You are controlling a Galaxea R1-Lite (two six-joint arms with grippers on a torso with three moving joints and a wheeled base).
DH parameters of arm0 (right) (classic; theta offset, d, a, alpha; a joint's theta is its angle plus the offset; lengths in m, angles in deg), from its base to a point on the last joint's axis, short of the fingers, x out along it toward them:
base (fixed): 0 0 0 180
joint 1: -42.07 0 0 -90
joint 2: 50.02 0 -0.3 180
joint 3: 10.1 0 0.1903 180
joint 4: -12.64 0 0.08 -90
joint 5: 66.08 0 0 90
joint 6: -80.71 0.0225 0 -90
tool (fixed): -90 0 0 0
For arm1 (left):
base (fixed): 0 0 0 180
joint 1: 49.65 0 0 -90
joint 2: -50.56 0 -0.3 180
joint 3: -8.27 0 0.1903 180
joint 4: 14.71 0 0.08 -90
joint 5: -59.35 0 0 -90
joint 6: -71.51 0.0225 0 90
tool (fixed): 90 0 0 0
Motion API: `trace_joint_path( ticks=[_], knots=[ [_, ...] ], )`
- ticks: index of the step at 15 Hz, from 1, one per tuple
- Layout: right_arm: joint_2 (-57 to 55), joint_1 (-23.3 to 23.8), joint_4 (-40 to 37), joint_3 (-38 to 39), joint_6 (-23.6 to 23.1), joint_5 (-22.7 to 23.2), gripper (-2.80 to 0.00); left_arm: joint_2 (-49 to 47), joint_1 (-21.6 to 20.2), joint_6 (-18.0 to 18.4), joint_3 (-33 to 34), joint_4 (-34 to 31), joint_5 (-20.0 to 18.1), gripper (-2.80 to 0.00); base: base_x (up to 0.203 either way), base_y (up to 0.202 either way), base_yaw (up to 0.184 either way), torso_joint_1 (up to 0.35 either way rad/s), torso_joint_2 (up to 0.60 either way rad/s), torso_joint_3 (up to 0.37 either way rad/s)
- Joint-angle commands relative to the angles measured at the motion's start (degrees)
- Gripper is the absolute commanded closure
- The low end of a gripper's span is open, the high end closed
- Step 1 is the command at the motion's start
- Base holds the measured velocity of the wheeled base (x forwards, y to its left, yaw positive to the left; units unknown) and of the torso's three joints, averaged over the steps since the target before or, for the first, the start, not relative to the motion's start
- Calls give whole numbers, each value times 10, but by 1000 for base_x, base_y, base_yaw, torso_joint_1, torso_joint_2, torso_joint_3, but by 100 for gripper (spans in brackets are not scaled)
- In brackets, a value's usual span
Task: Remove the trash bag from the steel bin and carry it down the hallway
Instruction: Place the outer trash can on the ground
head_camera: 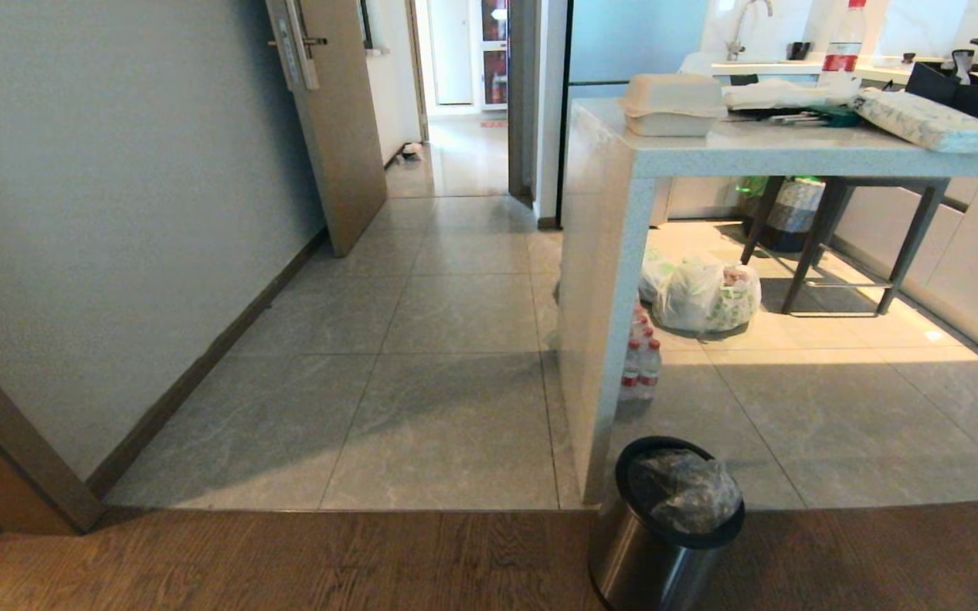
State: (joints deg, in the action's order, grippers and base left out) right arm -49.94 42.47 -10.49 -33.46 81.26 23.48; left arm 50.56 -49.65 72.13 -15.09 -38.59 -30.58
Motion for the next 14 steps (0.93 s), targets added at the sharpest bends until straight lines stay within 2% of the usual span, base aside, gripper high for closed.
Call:
trace_joint_path(
  ticks=[1,6,14],
  knots=[
    [1,0,0,1,1,0,0,1,0,1,0,1,1,0,0,0,0,0,0,0],
    [0,0,0,1,1,0,0,0,0,-2,0,1,1,0,0,0,0,1,1,-30],
    [1,0,0,1,-3,3,0,1,0,-2,0,1,0,0,0,0,0,3,1,-187]
  ],
)
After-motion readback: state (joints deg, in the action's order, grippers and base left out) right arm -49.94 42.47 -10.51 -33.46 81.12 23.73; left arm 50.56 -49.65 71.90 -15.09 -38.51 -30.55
